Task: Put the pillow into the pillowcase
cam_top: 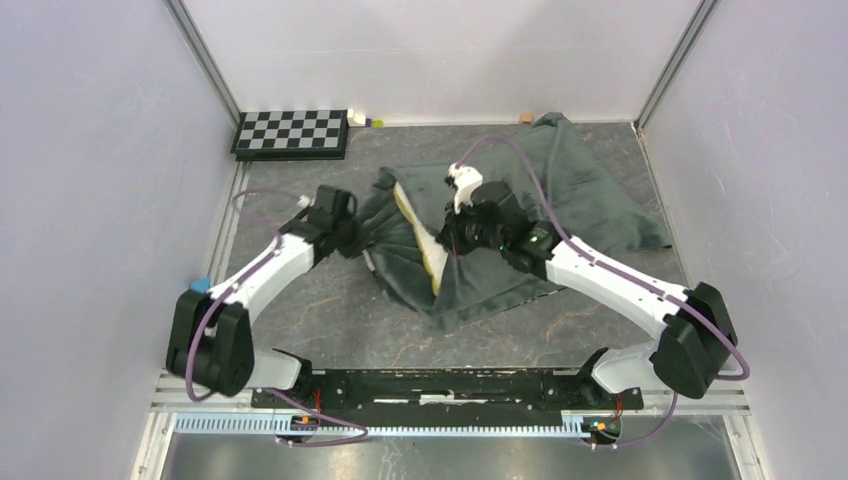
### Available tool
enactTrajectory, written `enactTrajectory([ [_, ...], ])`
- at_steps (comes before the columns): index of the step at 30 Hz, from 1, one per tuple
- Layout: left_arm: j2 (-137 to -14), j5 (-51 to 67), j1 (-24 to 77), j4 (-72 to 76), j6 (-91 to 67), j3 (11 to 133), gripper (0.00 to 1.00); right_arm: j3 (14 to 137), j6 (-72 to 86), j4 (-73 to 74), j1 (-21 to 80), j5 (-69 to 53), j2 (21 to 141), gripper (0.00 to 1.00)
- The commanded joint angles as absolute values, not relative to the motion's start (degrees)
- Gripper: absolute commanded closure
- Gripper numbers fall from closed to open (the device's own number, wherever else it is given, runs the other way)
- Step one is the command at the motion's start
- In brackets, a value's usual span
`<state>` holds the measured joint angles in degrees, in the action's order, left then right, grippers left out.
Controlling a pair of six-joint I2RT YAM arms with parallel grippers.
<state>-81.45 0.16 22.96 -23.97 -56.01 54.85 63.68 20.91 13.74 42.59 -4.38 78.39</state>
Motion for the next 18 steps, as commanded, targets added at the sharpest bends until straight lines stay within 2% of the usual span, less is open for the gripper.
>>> enactTrajectory([
  [1,-69.8,-1.0,15.4,-27.0,-51.2,44.0,0.95,58.4,21.6,5.5,46.3,-1.1,80.6,1.0],
  [2,-67.8,-1.7,14.4,-28.2,-50.5,42.6,0.92,57.7,21.7,5.2,46.7,-1.1,81.4,1.0],
  [4,-64.9,-3.6,12.7,-30.0,-49.2,41.2,0.74,57.5,21.3,5.3,47.2,-1.1,82.4,1.0],
  [6,-63.7,-4.4,10.8,-30.7,-47.8,41.6,0.74,57.9,21.3,5.3,47.2,-0.4,82.6,1.0],
  [7,-63.9,-4.3,10.2,-30.5,-47.2,42.5,0.7,59.1,21.1,5.8,47.2,-0.4,82.7,1.0],
  [10,-67.1,-5.4,9.5,-33.2,-45.4,47.7,0.49,64.2,19.6,7.7,47.5,0.2,84.5,1.0],
  [13,-65.0,-5.9,9.5,-32.4,-45.7,49.3,0.41,69.1,16.4,11.1,50.8,0.5,86.9,1.0],
  [17,-62.9,-7.9,9.4,-34.7,-45.6,51.2,0.36,75.3,11.6,13.6,57.6,0.3,91.7,0.99],
  [18,-62.4,-9.2,9.3,-35.6,-46.0,51.2,0.28,77.2,10.3,14.4,59.1,0.2,93.3,0.95],
])
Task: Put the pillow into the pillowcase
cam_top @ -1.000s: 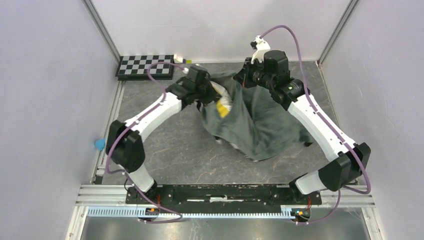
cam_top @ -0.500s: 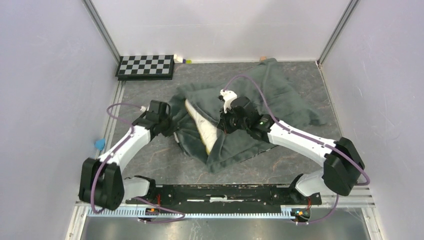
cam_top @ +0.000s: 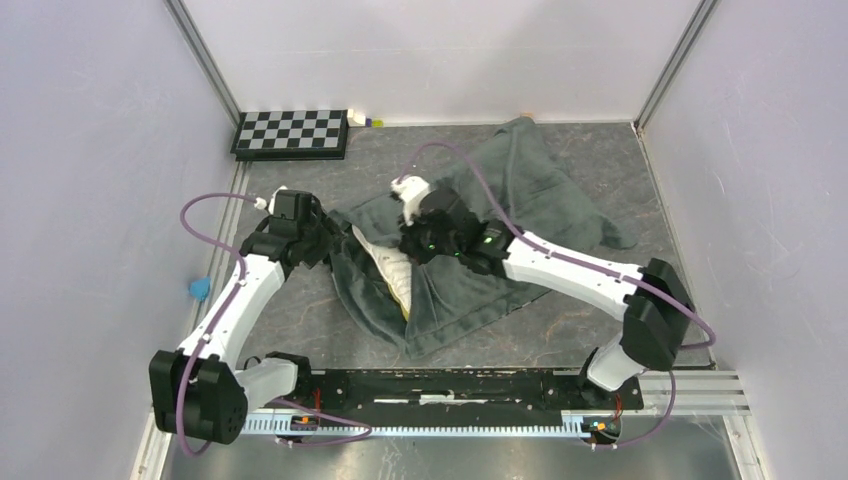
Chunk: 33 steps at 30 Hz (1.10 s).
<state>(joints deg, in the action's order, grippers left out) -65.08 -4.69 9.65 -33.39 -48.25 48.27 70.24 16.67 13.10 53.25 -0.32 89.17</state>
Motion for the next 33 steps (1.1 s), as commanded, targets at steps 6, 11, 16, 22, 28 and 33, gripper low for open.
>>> enactTrajectory([
  [6,-61.5,-9.0,5.8,-34.9,-47.8,47.4,0.13,83.8,6.2,16.7,62.1,0.3,98.8,0.42],
  [11,-65.0,-5.2,3.3,-31.6,-49.3,45.2,0.14,89.4,1.9,19.8,62.1,11.1,102.2,0.23],
  [16,-70.7,-2.6,2.7,-27.2,-51.4,46.5,0.19,99.9,-6.1,22.8,62.1,20.1,113.7,0.08],
  [22,-81.0,-5.0,2.6,-24.7,-53.2,49.6,0.2,104.3,-9.7,21.9,62.1,24.1,123.6,0.02],
  [28,-90.5,-4.8,2.8,-20.9,-54.6,52.3,0.46,102.8,-7.0,20.4,61.2,33.5,128.5,0.1],
  [33,-95.7,-9.3,2.6,-24.0,-52.0,58.0,0.98,97.7,1.8,19.8,54.9,32.1,119.3,0.9],
])
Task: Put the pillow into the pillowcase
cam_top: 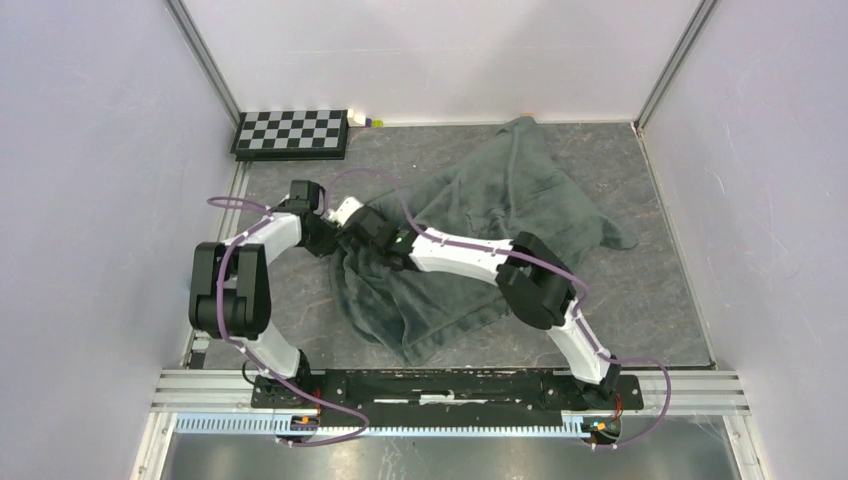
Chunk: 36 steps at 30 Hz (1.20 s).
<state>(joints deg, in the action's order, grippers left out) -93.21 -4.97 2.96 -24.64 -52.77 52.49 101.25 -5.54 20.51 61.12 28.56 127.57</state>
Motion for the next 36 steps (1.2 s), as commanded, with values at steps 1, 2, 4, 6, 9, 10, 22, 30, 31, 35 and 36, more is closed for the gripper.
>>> enactTrajectory([
  [1,-96.3,-10.2,2.6,-24.4,-51.3,59.0,0.98,96.9,2.6,20.2,53.8,31.6,117.5,0.97],
  [2,-97.0,-11.1,2.5,-25.1,-50.4,60.3,0.98,96.5,3.7,20.6,52.7,30.1,115.6,1.0],
  [4,-97.6,-12.0,2.1,-26.0,-49.2,62.2,0.98,94.2,5.6,19.9,50.8,24.2,112.2,1.0],
  [6,-97.9,-11.8,1.9,-26.5,-47.6,63.9,0.98,91.9,7.0,18.3,50.0,21.2,109.9,1.0],
  [9,-96.3,-8.5,1.9,-27.5,-44.5,66.0,0.97,90.5,9.6,16.8,49.2,16.8,108.5,1.0],
  [10,-94.4,-7.8,2.0,-27.6,-43.9,65.8,0.92,90.0,10.4,15.9,48.8,15.0,108.2,1.0],
  [22,-74.2,-0.3,12.8,-24.1,-47.9,53.6,0.58,89.0,17.1,11.4,47.4,9.5,105.7,1.0],
  [30,-85.2,0.2,22.4,-10.7,-55.0,52.2,0.54,88.0,21.0,10.3,46.8,7.9,103.4,1.0],
  [31,-86.7,0.2,23.0,-9.1,-55.4,52.3,0.54,87.8,21.5,10.0,46.8,7.7,102.8,1.0],
  [35,-91.6,-2.2,25.9,-6.4,-55.5,53.8,0.54,87.2,22.9,9.7,46.7,6.4,101.6,1.0],
  [36,-92.5,-2.9,26.6,-6.2,-55.4,54.1,0.54,87.2,23.0,9.8,46.8,6.3,101.5,1.0],
])
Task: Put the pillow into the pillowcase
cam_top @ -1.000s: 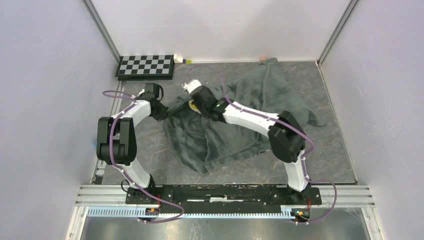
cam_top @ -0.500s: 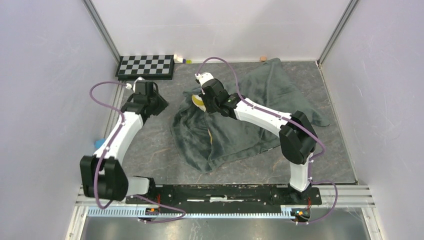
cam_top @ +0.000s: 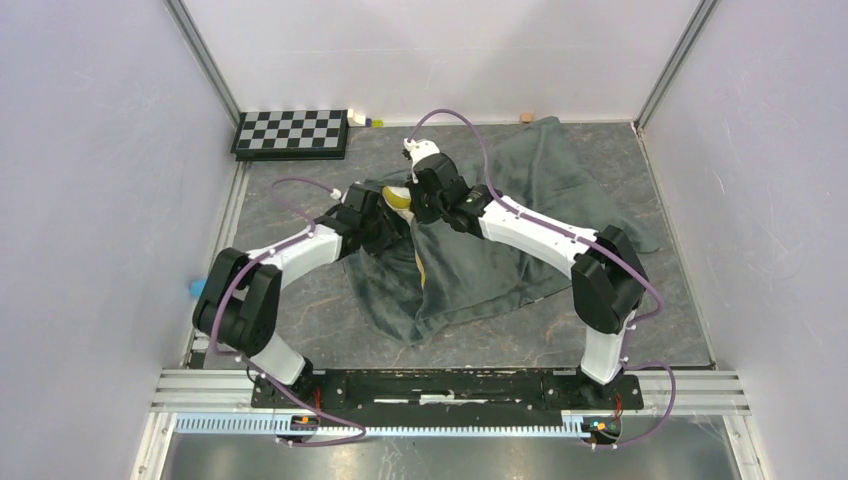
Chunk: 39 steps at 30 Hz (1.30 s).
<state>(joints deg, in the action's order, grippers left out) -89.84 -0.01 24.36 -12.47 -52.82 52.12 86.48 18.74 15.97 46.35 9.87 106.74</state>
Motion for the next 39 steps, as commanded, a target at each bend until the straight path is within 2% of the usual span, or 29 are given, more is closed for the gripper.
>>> enactTrajectory([
  [1,-93.0,-4.0,27.4,-6.2,-55.2,54.3,0.54,87.3,23.1,9.9,46.8,6.4,101.2,1.0],
  [14,-98.9,-7.3,32.0,-3.9,-55.3,53.2,0.46,88.4,23.5,11.4,46.8,6.2,100.0,1.0],
  [17,-98.9,-11.5,32.4,-5.6,-55.7,52.9,0.55,89.1,23.2,12.0,46.8,7.1,99.8,1.0],
  [20,-98.0,-13.1,32.4,-5.3,-55.9,52.0,0.69,90.0,21.6,14.3,46.8,10.1,99.7,1.0],
  [24,-93.9,-12.4,32.3,-6.6,-55.0,51.8,0.97,89.7,19.6,17.6,46.2,15.3,99.8,1.0],
  [32,-78.2,-12.1,30.7,-12.0,-53.8,46.8,0.98,87.6,16.2,19.9,46.1,26.6,102.3,1.0],
  [39,-65.9,-11.1,24.2,-15.7,-54.2,41.4,0.98,82.7,15.1,16.6,47.2,24.6,102.9,1.0],
])
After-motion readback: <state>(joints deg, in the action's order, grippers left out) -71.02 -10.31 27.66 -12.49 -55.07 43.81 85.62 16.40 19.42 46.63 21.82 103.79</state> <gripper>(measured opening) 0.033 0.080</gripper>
